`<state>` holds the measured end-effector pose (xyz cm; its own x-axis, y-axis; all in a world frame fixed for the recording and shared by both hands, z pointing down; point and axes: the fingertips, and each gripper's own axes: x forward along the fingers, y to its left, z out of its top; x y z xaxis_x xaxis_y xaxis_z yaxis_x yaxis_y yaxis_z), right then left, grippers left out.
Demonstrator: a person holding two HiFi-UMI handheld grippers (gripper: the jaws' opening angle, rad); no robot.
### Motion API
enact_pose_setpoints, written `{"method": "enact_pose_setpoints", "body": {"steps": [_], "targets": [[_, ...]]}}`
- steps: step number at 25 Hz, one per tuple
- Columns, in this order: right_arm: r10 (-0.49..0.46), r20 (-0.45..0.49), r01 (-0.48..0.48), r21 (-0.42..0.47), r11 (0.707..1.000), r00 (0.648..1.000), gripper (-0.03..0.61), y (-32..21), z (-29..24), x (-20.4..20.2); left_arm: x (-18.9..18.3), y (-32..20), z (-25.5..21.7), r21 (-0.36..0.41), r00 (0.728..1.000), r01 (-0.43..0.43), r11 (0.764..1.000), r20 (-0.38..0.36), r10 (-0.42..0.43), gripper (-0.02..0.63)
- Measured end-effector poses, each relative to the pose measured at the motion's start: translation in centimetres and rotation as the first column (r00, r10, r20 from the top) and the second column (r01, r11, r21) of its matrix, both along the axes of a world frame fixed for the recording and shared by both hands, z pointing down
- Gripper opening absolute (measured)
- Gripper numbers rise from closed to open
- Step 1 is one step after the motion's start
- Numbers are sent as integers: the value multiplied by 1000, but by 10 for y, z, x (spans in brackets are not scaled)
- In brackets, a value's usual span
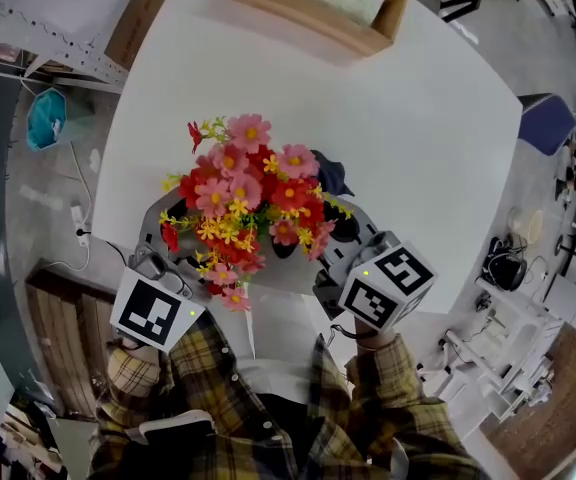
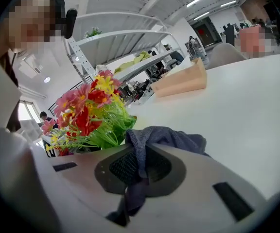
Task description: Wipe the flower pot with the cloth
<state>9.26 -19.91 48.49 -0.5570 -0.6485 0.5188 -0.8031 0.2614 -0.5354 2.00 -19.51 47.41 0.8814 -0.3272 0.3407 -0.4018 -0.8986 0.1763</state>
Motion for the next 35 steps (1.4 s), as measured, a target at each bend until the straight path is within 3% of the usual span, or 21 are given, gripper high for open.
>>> {"method": "enact_pose_setpoints", "body": {"steps": [11,18,27,35], "targets": [[7,-13,-7,-8,1000,1000,11,-28,7,13,6,-13,1,-1,989,-144,990,28,144,351],[-17,-30,17,12,1000,999,11,-55,8,19,2,-18,4,-15,958,-282,959,48,283,350],[-214,-23,215,62,975,977,11,-84,0,38,23,-25,2,-62,872,-483,874,57,486,350],[-478,26,474,83,876,878,11,-104,1,30,42,-21,6,-52,757,-651,757,35,653,350]]}}
